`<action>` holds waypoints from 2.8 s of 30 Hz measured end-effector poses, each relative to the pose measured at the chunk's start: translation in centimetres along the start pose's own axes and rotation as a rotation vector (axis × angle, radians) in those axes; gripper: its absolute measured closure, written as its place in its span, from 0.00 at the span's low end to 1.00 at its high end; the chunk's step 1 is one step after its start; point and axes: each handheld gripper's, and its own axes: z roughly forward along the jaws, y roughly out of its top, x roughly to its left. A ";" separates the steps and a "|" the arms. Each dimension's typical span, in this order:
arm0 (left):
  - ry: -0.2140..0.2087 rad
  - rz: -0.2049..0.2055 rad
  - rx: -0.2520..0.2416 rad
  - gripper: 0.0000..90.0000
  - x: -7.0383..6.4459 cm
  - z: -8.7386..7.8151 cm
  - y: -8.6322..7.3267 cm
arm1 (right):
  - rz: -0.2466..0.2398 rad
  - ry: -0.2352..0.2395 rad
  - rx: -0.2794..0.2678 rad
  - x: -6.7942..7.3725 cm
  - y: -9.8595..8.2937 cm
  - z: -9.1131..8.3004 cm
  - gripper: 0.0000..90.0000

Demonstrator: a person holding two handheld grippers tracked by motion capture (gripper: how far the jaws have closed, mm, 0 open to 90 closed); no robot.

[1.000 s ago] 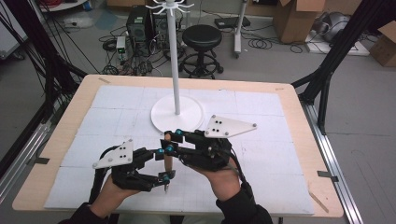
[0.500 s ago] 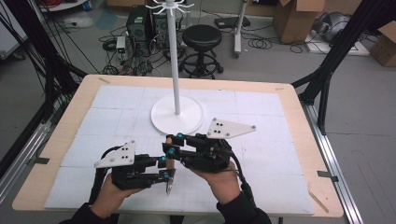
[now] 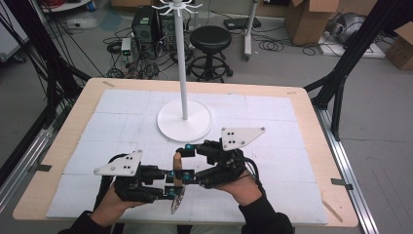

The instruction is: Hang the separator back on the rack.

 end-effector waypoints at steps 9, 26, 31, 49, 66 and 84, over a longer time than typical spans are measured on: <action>-0.033 0.006 0.002 0.77 0.0 0.0 -0.1 | -0.008 0.108 -0.005 -0.1 -0.4 0.1 0.78; 0.334 -0.018 -0.072 0.43 0.2 -0.8 0.0 | 0.047 -0.415 -0.080 1.6 -0.3 0.9 0.79; 0.355 -0.007 -0.038 0.44 0.0 -0.1 0.0 | 0.064 -0.449 -0.094 1.7 -0.8 1.3 0.79; 0.402 -0.041 0.016 0.79 0.8 2.2 0.4 | 0.123 -0.535 -0.129 1.5 -2.1 1.0 0.79; 0.327 -0.074 -0.017 0.80 3.7 1.3 2.7 | -0.022 -0.755 -0.088 3.5 -3.9 -8.7 0.21; 0.294 -0.054 -0.088 0.81 9.9 0.9 12.2 | 0.056 -0.852 -0.101 2.9 -7.6 -16.1 0.18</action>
